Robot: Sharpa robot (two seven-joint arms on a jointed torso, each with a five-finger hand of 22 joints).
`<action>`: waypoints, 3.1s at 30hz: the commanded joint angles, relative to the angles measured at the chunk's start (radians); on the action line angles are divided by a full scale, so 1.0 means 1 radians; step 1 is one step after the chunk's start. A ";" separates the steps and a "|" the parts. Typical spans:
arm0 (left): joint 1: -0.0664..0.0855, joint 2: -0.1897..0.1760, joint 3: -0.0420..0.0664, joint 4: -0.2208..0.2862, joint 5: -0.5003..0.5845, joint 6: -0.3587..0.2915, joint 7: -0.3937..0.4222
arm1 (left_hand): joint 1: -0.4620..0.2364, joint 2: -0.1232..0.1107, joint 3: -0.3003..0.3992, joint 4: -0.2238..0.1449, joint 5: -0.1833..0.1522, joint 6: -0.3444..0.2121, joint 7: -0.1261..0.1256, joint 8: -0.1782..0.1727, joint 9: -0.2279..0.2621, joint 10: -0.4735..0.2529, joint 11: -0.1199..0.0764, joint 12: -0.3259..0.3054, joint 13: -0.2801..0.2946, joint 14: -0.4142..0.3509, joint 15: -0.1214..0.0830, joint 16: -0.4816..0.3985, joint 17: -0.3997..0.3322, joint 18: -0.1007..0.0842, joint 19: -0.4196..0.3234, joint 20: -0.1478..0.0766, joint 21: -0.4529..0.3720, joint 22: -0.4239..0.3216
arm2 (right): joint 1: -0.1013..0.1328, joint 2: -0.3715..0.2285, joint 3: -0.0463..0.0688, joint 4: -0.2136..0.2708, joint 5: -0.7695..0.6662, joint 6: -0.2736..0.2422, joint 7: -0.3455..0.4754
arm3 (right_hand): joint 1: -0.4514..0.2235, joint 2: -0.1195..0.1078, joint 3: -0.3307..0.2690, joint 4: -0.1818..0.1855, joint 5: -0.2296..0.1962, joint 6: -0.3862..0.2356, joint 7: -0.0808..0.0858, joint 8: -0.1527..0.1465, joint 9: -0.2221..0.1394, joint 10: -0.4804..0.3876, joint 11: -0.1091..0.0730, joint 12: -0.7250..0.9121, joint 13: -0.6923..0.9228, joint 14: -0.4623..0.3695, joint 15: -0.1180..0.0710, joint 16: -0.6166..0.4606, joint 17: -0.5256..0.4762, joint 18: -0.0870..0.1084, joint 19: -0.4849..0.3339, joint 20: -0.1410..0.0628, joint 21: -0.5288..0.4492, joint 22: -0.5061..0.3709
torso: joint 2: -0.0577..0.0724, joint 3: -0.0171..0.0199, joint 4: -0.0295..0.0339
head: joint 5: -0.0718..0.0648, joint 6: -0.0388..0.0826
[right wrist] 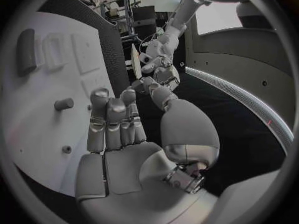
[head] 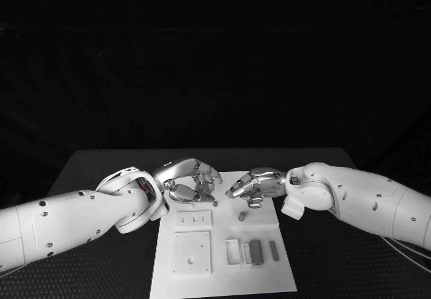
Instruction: Assemble the parts on the task board
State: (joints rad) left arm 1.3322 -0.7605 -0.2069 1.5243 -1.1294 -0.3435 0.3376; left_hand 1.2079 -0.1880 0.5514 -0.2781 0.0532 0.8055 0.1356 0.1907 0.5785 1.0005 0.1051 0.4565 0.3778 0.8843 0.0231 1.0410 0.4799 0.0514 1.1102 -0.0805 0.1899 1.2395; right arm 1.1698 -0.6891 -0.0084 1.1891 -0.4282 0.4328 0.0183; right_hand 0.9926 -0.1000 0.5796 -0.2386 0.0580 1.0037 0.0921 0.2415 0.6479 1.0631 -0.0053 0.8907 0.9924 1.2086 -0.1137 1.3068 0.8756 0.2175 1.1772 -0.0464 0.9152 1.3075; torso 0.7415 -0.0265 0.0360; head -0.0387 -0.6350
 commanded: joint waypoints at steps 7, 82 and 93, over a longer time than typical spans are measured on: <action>0.000 0.021 0.001 0.014 -0.043 0.006 0.013 | -0.010 0.006 -0.006 0.008 -0.003 0.025 0.004 0.017 0.001 0.011 -0.004 0.003 0.000 0.014 -0.007 0.013 0.001 0.013 0.016 -0.001 -0.003 0.006 | 0.001 0.007 0.000 0.004 0.028 0.050 0.006 | -0.006 0.003 -0.003 0.002 -0.004 0.007 0.013 -0.004 -0.001 -0.010 0.000 -0.002 -0.001 -0.006 0.000 -0.006 0.002 0.044 -0.008 0.001 -0.006 0.018 | 0.000 0.0001 -0.0003 | 0.005 -0.004; 0.001 0.040 0.001 0.015 -0.017 0.001 -0.021 | -0.043 0.160 -0.030 0.056 -0.004 0.213 -0.018 0.090 -0.030 0.136 -0.081 0.129 0.102 0.126 -0.095 0.156 0.090 0.007 0.150 -0.081 0.103 0.097 | 0.003 0.009 0.000 0.020 0.034 0.092 -0.001 | -0.004 0.002 -0.002 0.003 -0.004 0.004 0.014 -0.005 0.000 -0.014 0.001 0.000 -0.001 -0.011 0.002 -0.005 0.004 0.044 -0.011 0.003 -0.007 0.019 | 0.000 0.0007 -0.0015 | 0.007 -0.015; 0.001 0.035 0.001 0.011 0.049 -0.005 -0.017 | -0.063 0.194 -0.041 0.042 -0.002 0.239 -0.034 0.106 -0.020 0.146 -0.094 0.147 0.132 0.127 -0.110 0.184 0.116 -0.003 0.147 -0.099 0.157 0.096 | 0.003 0.012 0.000 0.009 0.013 0.065 -0.003 | -0.005 -0.002 -0.003 0.004 -0.004 0.001 0.015 -0.007 0.000 -0.016 0.002 -0.001 -0.002 -0.013 0.003 -0.006 0.004 0.044 -0.013 0.004 -0.008 0.019 | 0.000 0.0007 -0.0015 | 0.003 -0.015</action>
State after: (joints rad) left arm 1.3323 -0.7256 -0.2073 1.5346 -1.1329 -0.3338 0.3098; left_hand 1.1408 -0.0059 0.5097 -0.2310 0.0439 1.0362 0.0983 0.2875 0.5415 1.1409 0.0151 0.6000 0.5092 1.0097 -0.0807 1.2195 0.5958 0.0202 1.2578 -0.1756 0.3455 1.3076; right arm 1.1732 -0.6781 -0.0081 1.1986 -0.3980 0.5019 0.0126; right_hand 0.9926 -0.1001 0.5796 -0.2386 0.0580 0.9988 0.0970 0.2369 0.6481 1.0507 -0.0034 0.8906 0.9916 1.1997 -0.1117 1.3070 0.8786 0.2177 1.1719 -0.0406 0.9101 1.3074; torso 0.7415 -0.0260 0.0346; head -0.0345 -0.6500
